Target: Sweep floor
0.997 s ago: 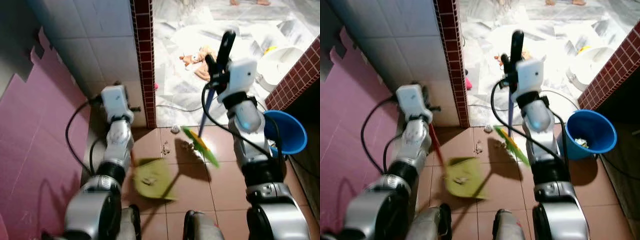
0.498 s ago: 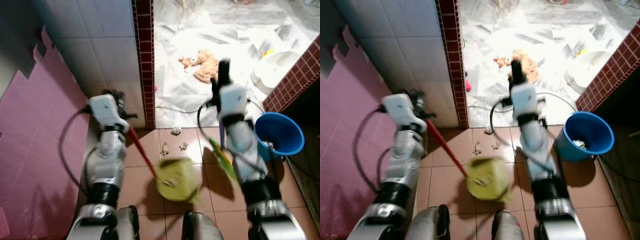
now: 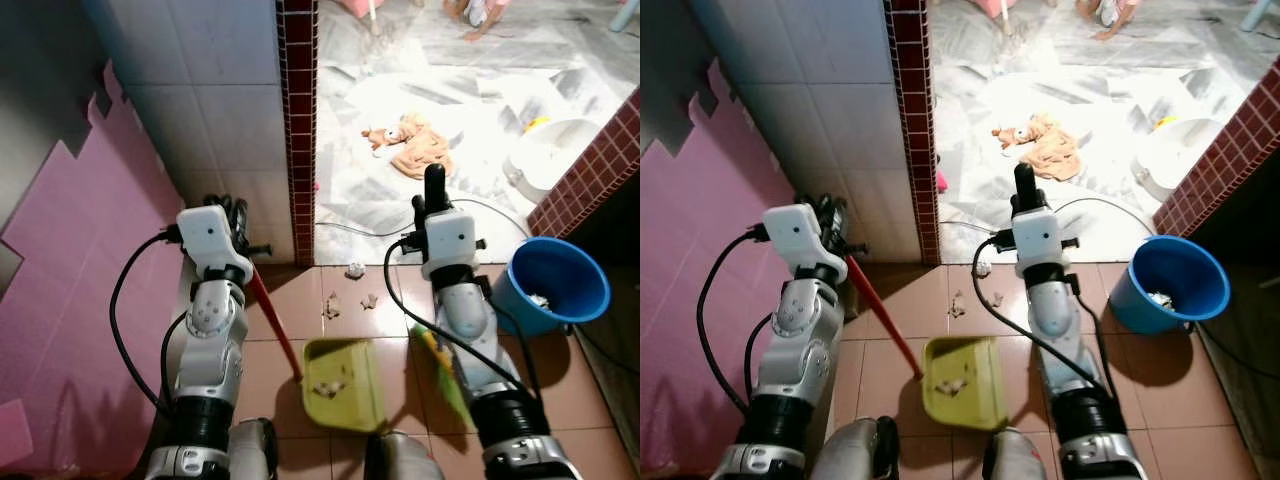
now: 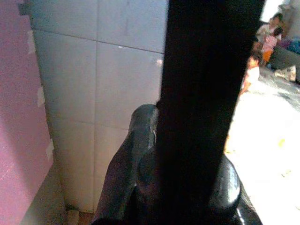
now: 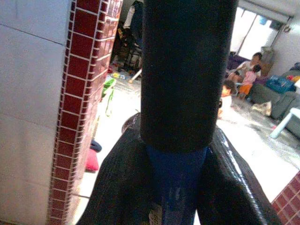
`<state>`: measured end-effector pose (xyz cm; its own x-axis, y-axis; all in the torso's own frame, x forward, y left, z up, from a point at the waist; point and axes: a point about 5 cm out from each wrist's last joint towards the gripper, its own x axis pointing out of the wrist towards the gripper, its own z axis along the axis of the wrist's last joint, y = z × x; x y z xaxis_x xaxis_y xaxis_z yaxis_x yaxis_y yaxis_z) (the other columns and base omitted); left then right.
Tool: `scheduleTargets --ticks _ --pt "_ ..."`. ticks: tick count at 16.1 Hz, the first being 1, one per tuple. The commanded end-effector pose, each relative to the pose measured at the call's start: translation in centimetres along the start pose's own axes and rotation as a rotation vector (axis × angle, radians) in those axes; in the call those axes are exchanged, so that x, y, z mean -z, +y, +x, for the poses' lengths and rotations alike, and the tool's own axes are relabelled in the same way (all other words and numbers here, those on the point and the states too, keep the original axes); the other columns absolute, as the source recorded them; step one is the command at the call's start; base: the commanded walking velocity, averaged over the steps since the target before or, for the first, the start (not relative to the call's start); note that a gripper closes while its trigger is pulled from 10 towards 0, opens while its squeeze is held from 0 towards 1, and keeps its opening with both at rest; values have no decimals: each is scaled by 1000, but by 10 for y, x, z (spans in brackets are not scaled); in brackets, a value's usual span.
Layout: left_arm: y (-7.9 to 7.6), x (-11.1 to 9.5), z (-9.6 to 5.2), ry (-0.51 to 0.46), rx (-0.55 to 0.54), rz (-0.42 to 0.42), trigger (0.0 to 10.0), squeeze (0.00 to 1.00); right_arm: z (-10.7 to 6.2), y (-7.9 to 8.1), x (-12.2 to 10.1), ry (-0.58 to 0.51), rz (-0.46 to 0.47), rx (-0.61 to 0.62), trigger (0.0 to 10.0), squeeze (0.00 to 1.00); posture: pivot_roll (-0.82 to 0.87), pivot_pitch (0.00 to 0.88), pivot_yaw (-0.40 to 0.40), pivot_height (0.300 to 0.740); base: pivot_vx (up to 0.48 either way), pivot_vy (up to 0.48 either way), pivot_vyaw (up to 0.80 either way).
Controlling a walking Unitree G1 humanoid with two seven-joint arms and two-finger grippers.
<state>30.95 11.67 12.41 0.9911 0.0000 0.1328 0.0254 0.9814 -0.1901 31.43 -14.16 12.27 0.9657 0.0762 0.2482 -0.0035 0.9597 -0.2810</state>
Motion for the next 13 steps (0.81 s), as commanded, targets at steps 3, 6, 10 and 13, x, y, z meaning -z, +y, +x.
scheduleTargets --ticks 3,6,10,13 --pt "-6 -20 1 -78 30 20 10000 0 1 6 1 19 48 -3 10000 0 -19 55 10 740 0 0 -202" --pt "-10 -22 -3 -69 63 41 10000 0 4 11 -2 14 44 -16 10000 0 -25 56 11 740 0 0 -800" --pt "-18 -29 -3 -73 80 29 10000 0 10 13 -6 6 48 -24 10000 0 -34 58 14 740 0 -323 -545" --pt "-19 -34 -2 -81 87 31 10000 0 10 16 -7 5 54 -34 10000 0 -31 58 10 740 0 -362 -515"
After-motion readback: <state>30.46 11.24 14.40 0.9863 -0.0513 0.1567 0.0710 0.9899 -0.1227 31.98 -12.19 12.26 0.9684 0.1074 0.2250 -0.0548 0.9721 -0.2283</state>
